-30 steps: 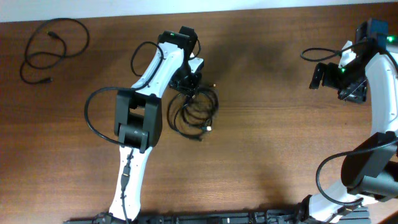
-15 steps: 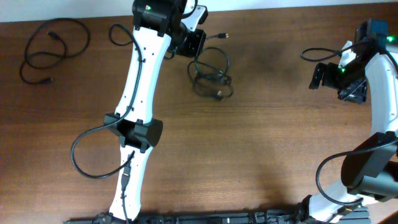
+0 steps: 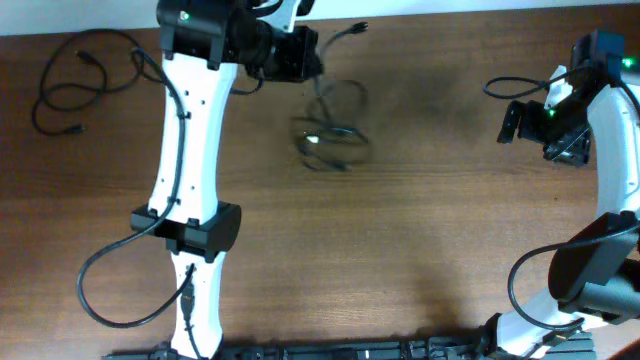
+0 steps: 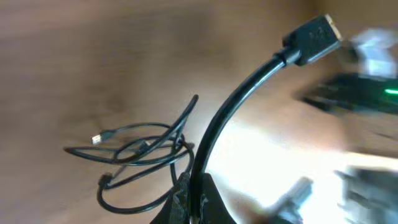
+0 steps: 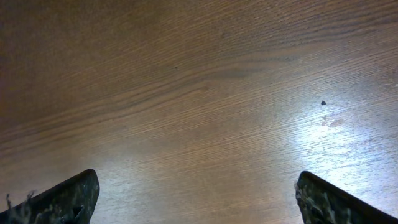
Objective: Untangle cables
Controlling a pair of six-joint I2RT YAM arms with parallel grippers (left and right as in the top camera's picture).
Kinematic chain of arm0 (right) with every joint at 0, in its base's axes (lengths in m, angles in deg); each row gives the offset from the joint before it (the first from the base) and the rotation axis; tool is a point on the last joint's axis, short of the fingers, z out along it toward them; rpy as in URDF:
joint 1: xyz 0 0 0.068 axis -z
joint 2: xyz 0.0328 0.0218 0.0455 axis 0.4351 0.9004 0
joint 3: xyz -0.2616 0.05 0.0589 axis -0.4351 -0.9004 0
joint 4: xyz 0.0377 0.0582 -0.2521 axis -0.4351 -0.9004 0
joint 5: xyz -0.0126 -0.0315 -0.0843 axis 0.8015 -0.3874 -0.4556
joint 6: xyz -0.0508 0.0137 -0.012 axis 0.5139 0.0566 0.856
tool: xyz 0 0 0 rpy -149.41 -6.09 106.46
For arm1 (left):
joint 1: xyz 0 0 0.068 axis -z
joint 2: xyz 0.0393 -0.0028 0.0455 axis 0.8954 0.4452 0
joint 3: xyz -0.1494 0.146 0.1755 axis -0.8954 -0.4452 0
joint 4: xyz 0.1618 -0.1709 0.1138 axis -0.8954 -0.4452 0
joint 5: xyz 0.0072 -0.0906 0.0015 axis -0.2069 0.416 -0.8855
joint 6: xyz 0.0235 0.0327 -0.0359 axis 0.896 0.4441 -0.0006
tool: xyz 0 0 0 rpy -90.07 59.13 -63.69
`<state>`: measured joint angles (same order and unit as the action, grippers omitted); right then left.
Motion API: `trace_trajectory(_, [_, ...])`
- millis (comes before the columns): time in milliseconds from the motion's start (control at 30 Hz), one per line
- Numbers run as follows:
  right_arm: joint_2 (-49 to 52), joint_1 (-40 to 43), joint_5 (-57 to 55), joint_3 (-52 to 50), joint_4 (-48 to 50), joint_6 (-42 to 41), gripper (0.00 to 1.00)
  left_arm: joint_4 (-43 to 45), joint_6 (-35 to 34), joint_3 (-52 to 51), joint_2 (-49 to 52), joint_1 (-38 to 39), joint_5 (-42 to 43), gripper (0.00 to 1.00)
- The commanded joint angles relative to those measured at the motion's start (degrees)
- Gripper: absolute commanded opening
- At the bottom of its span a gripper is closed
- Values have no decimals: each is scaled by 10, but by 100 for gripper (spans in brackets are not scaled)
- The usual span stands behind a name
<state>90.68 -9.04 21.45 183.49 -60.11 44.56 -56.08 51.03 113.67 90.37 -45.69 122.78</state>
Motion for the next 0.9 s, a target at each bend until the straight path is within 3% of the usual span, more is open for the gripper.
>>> trace_trajectory(0, [-1, 2, 3, 1, 0, 5, 98, 1, -108, 2, -4, -48, 235, 0])
trace_trajectory(67, [-1, 2, 3, 1, 0, 5, 98, 1, -254, 2, -4, -97, 286, 0])
trace_trajectory(100, [-1, 2, 3, 1, 0, 5, 98, 1, -287, 2, -4, -123, 289, 0])
trace_trajectory(133, [-1, 2, 3, 1, 0, 5, 98, 1, -287, 2, -4, -139, 281, 0])
trace_trajectory(233, [-1, 2, 3, 1, 0, 5, 98, 1, -269, 2, -4, -143, 64, 0])
trace_trajectory(300, [-1, 2, 3, 1, 0, 5, 98, 1, -242, 2, -4, -120, -30, 0])
trace_trajectory(500, [-1, 2, 3, 1, 0, 5, 98, 1, -198, 2, -4, -16, -202, 3])
trace_trajectory(533, [-1, 2, 3, 1, 0, 5, 98, 1, -182, 2, -4, -5, -234, 8])
trace_trajectory(567, [-1, 2, 3, 1, 0, 5, 98, 1, -169, 2, -4, 3, -273, 20])
trace_trajectory(633, [-1, 2, 3, 1, 0, 5, 99, 1, -126, 1, -4, 7, -305, 54])
trace_trajectory(733, [-1, 2, 3, 1, 0, 5, 98, 1, -51, -47, -4, 9, -276, 95])
trace_trajectory(867, [-1, 2, 3, 1, 0, 5, 98, 2, -30, -168, -4, 8, -278, 99])
